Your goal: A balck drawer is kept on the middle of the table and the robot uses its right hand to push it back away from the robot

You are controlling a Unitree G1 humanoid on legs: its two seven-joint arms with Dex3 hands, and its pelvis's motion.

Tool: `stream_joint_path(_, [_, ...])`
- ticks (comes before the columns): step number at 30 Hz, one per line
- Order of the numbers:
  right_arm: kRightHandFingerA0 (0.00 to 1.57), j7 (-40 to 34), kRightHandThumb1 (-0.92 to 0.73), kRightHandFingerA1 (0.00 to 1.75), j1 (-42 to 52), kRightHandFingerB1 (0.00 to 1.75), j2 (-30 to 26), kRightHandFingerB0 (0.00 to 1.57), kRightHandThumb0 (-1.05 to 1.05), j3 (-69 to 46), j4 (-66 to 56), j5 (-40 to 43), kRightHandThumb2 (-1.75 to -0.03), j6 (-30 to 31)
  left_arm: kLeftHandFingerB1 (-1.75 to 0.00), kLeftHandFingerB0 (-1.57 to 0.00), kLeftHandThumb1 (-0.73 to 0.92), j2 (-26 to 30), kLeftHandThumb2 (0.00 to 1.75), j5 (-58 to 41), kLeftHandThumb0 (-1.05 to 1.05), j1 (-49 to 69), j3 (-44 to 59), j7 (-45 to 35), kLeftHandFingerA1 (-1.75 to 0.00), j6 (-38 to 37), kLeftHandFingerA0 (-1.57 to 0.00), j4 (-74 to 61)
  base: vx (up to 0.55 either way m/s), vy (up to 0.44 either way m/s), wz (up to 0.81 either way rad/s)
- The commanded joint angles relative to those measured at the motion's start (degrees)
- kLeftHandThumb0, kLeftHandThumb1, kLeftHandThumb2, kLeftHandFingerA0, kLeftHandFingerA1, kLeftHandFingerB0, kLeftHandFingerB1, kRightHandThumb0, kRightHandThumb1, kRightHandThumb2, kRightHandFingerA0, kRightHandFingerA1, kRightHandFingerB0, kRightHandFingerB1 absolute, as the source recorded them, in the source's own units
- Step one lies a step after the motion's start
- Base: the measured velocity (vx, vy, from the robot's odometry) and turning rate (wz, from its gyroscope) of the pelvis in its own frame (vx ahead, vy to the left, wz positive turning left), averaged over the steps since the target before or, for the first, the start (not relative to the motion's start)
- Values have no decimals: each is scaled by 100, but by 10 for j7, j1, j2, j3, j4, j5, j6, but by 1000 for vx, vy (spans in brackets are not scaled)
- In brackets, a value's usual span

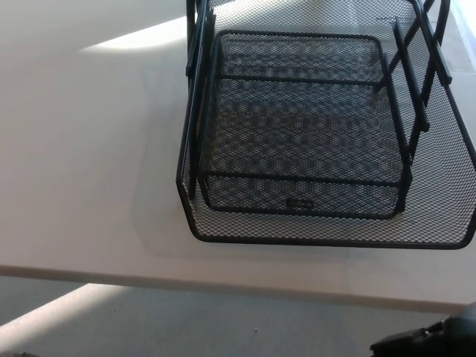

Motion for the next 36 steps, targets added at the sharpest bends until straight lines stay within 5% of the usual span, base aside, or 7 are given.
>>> stream_joint_path(1, [55, 144, -77, 46, -134, 36, -90, 38, -42, 55, -96, 147, -63, 127, -33, -34, 75, 14, 63, 4, -56, -3, 5, -9, -40, -13, -51, 4, 0, 0, 0])
stream_joint_path(21, [50, 200, -78, 44, -356, 35, -18, 35, -47, 306, -64, 81, -64, 248, -33, -33, 71, 13, 62, 1, -56, -1, 9, -11, -39, -15, -48, 7, 0, 0, 0])
stream_joint_path(36, [57, 217, -81, 46, -548, 36, 117, 39, -50, 363, 33, 104, -63, 326, -33, -34, 75, 13, 63, 10, -56, 0, 4, -4, -39, -21, -51, 8, 0, 0, 0])
